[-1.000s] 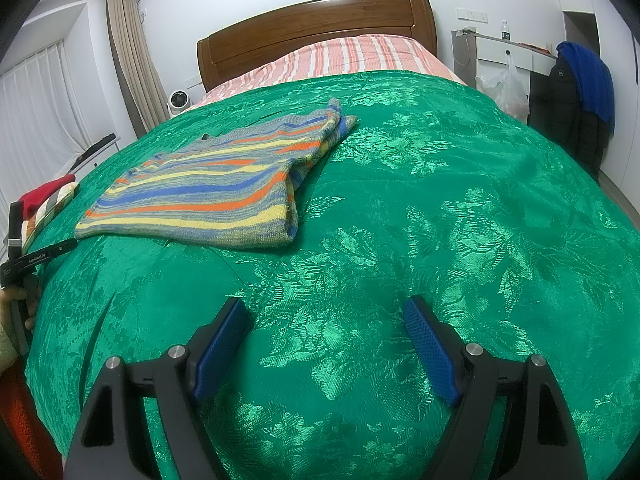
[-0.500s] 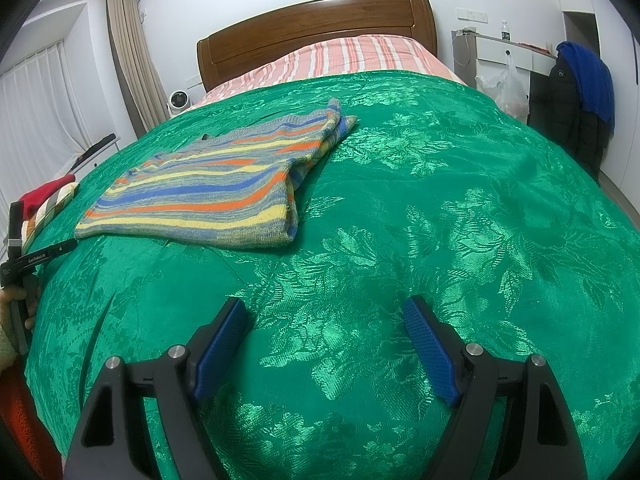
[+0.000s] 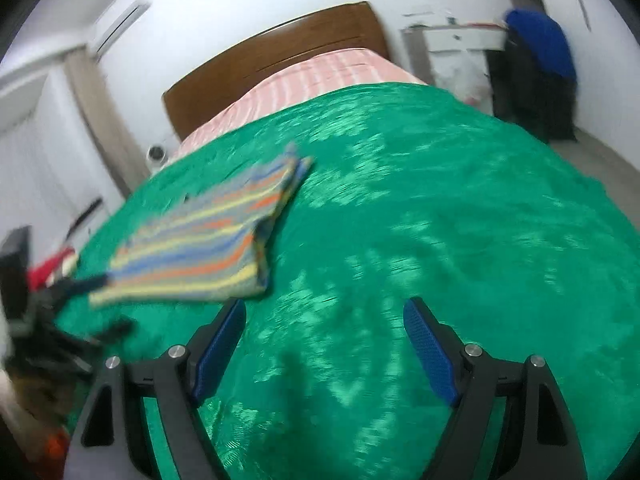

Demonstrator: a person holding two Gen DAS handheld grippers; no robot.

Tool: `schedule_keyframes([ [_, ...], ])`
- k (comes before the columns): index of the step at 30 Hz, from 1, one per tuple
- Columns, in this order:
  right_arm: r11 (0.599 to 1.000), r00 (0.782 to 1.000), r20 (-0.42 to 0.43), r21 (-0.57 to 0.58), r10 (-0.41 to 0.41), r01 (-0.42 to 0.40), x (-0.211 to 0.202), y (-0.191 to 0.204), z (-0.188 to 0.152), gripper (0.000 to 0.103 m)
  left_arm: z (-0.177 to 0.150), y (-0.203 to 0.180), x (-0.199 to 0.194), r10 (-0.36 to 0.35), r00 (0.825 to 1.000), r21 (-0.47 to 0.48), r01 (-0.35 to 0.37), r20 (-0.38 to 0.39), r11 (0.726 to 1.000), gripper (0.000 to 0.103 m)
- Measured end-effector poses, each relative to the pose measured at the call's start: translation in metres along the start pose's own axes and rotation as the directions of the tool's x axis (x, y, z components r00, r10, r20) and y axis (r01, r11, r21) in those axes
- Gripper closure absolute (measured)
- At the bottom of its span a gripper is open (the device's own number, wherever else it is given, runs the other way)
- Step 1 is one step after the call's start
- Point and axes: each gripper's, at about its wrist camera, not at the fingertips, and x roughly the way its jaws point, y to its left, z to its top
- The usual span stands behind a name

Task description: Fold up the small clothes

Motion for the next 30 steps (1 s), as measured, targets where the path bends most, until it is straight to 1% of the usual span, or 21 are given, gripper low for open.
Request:
schedule_keyframes([
  [1, 1.0, 1.0, 0.005, 0.017, 0.0, 0.0, -0.004, -0.006, 0.005, 0.023, 0.01, -0.011, 0.016, -0.014, 1.0, 0.034, 0.015, -0.019, 0.999, 0.01],
  [2, 1.0, 1.0, 0.008, 0.031, -0.001, 0.0, -0.006, -0.01, 0.01, 0.023, 0.017, -0.02, 0.03, -0.023, 0.999, 0.054, 0.025, -0.042, 0.998, 0.02],
  [4, 0.997, 1.0, -0.003, 0.066, 0.028, -0.027, -0.005, -0.019, 0.026, 0.023, 0.031, -0.03, 0.051, -0.035, 0.999, 0.044, 0.037, -0.042, 0.998, 0.032],
  [5, 0.995, 0.998, -0.016, 0.081, 0.056, -0.055, -0.002, -0.022, 0.037, 0.023, 0.037, -0.032, 0.055, -0.044, 0.999, 0.034, 0.045, -0.027, 0.998, 0.06],
  [6, 0.991, 0.994, -0.034, 0.094, 0.1, -0.096, 0.006, -0.024, 0.055, 0.023, 0.04, -0.034, 0.057, -0.041, 0.999, 0.031, 0.042, -0.029, 0.999, 0.093],
  [7, 0.988, 0.991, -0.046, 0.102, 0.124, -0.119, 0.013, -0.025, 0.065, 0.023, 0.041, -0.034, 0.057, -0.025, 0.999, 0.027, 0.026, -0.026, 0.999, 0.094],
  [9, 0.97, 0.969, -0.119, 0.143, 0.215, -0.197, 0.045, -0.025, 0.093, 0.023, 0.039, -0.026, 0.052, -0.052, 0.999, -0.008, 0.052, 0.0, 0.999, 0.096],
  [10, 0.948, 0.945, -0.157, 0.188, 0.287, -0.257, 0.074, -0.024, 0.113, 0.023, 0.038, -0.021, 0.048, -0.071, 0.997, -0.037, 0.072, 0.011, 0.997, 0.096],
  [12, 0.912, 0.904, -0.201, 0.252, 0.376, -0.324, 0.116, -0.02, 0.131, 0.023, 0.036, -0.008, 0.039, -0.122, 0.992, -0.107, 0.126, 0.044, 0.986, 0.096],
  [13, 0.892, 0.881, -0.232, 0.301, 0.413, -0.339, 0.151, -0.017, 0.142, 0.024, 0.036, -0.004, 0.036, -0.139, 0.989, -0.13, 0.145, 0.054, 0.981, 0.096],
  [15, 0.871, 0.852, -0.285, 0.368, 0.438, -0.325, 0.198, -0.012, 0.148, 0.029, 0.032, 0.009, 0.029, -0.169, 0.983, -0.183, 0.18, 0.074, 0.966, 0.097],
  [16, 0.866, 0.847, -0.303, 0.396, 0.438, -0.306, 0.219, -0.01, 0.149, 0.036, 0.031, 0.014, 0.027, -0.178, 0.981, -0.206, 0.192, 0.082, 0.96, 0.097],
  [17, 0.864, 0.851, -0.309, 0.418, 0.425, -0.28, 0.241, -0.007, 0.151, 0.055, 0.028, 0.022, 0.023, -0.186, 0.979, -0.231, 0.202, 0.088, 0.952, 0.096],
  [18, 0.869, 0.855, -0.311, 0.414, 0.415, -0.271, 0.251, -0.001, 0.153, 0.071, 0.027, 0.029, 0.021, -0.194, 0.976, -0.257, 0.212, 0.095, 0.943, 0.096],
  [19, 0.881, 0.858, -0.323, 0.393, 0.4, -0.263, 0.256, 0.007, 0.155, 0.091, 0.023, 0.04, 0.016, -0.202, 0.974, -0.293, 0.225, 0.106, 0.929, 0.096],
  [21, 0.91, 0.877, -0.315, 0.322, 0.363, -0.26, 0.253, 0.034, 0.169, 0.092, 0.013, 0.071, 0.003, -0.205, 0.969, -0.374, 0.243, 0.139, 0.895, 0.097],
  [23, 0.916, 0.876, -0.299, 0.258, 0.379, -0.308, 0.241, 0.066, 0.181, 0.092, 0.001, 0.097, -0.01, -0.207, 0.963, -0.445, 0.263, 0.171, 0.856, 0.097],
  [24, 0.921, 0.874, -0.301, 0.208, 0.382, -0.33, 0.235, 0.09, 0.188, 0.092, -0.011, 0.118, -0.02, -0.199, 0.961, -0.497, 0.271, 0.192, 0.824, 0.097],
  [27, 0.911, 0.851, -0.326, 0.127, 0.411, -0.391, 0.236, 0.155, 0.198, 0.092, -0.043, 0.166, -0.039, -0.165, 0.961, -0.617, 0.27, 0.223, 0.739, 0.097],
  [29, 0.9, 0.827, -0.367, 0.077, 0.425, -0.429, 0.253, 0.209, 0.196, 0.092, -0.067, 0.195, -0.046, -0.124, 0.968, -0.687, 0.242, 0.218, 0.685, 0.097],
  [30, 0.899, 0.822, -0.382, 0.06, 0.423, -0.435, 0.259, 0.226, 0.192, 0.092, -0.079, 0.207, -0.048, -0.104, 0.972, -0.715, 0.224, 0.209, 0.663, 0.097],
])
